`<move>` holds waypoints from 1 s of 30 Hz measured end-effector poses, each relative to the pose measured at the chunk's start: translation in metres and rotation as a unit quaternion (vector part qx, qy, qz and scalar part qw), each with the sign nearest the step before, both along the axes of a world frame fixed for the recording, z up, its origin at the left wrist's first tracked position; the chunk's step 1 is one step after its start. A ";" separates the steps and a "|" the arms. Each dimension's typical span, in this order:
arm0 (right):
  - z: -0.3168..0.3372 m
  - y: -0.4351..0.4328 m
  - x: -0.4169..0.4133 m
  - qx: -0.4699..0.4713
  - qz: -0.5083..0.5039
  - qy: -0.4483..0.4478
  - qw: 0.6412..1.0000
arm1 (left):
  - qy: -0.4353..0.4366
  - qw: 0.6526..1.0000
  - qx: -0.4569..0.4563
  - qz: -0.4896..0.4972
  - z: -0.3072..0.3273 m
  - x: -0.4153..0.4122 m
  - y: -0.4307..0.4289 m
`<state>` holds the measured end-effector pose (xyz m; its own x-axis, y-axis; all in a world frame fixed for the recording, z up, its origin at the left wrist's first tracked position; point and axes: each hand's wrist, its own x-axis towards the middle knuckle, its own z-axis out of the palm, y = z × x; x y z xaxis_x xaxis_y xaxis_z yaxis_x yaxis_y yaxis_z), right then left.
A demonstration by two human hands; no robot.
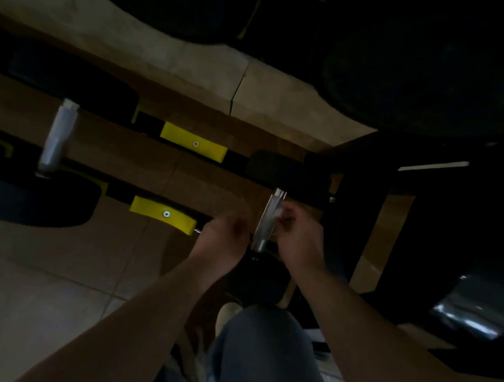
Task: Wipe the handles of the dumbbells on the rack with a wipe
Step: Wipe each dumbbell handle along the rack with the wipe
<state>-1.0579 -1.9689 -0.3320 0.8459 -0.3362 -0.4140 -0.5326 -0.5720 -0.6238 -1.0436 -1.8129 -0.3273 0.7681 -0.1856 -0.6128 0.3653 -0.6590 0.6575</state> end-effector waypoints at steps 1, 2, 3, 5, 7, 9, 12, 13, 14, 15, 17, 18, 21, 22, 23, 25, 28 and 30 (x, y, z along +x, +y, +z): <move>-0.005 -0.002 0.001 -0.001 0.006 -0.019 1.000 | -0.013 1.000 0.000 -0.022 -0.008 0.004 -0.003; -0.009 -0.004 0.002 -0.009 0.009 -0.038 0.999 | -0.025 0.999 -0.008 -0.034 -0.017 0.008 -0.006; -0.014 -0.005 0.002 -0.013 0.009 -0.056 0.998 | -0.030 0.999 -0.021 -0.040 -0.027 0.011 -0.009; -0.023 -0.004 0.006 -0.033 0.017 -0.081 0.996 | -0.022 0.997 -0.059 -0.036 -0.046 0.017 -0.015; -0.035 -0.004 0.008 -0.080 0.044 -0.115 0.989 | -0.012 0.995 -0.097 -0.012 -0.065 0.021 -0.020; -0.044 -0.005 0.009 -0.112 0.050 -0.152 0.981 | 0.000 0.991 -0.133 0.003 -0.083 0.023 -0.019; -0.047 -0.005 0.004 -0.138 0.085 -0.169 0.972 | 0.004 0.987 -0.159 -0.019 -0.093 0.021 -0.014; -0.045 -0.006 0.002 -0.143 0.111 -0.158 0.971 | -0.001 0.986 -0.168 -0.015 -0.095 0.020 -0.012; -0.041 -0.005 -0.001 -0.143 0.144 -0.140 0.969 | -0.004 0.983 -0.182 -0.004 -0.096 0.019 -0.011; -0.037 -0.005 -0.003 -0.141 0.183 -0.115 0.966 | -0.004 0.981 -0.193 0.004 -0.097 0.018 -0.010; -0.031 -0.006 -0.008 -0.132 0.254 -0.055 0.957 | 0.001 0.978 -0.207 0.005 -0.093 0.016 -0.009; -0.030 -0.006 -0.009 -0.126 0.268 -0.036 0.955 | 0.002 0.978 -0.210 0.002 -0.091 0.015 -0.008; -0.030 -0.006 -0.002 -0.108 0.187 -0.089 0.972 | -0.012 0.977 -0.211 -0.009 -0.086 0.012 -0.007; -0.030 -0.008 0.001 -0.102 0.139 -0.120 0.978 | -0.016 0.976 -0.215 -0.006 -0.085 0.011 -0.008; -0.030 -0.010 0.004 -0.106 0.107 -0.142 0.978 | -0.019 0.976 -0.218 -0.001 -0.083 0.010 -0.009; -0.031 -0.013 0.005 -0.121 0.094 -0.154 0.976 | -0.017 0.976 -0.217 0.006 -0.082 0.009 -0.010; -0.033 -0.013 0.000 -0.119 0.127 -0.136 0.975 | -0.022 0.980 -0.200 0.009 -0.083 0.009 -0.008; -0.033 -0.012 0.000 -0.126 0.145 -0.129 0.973 | -0.029 0.980 -0.195 -0.001 -0.083 0.009 -0.006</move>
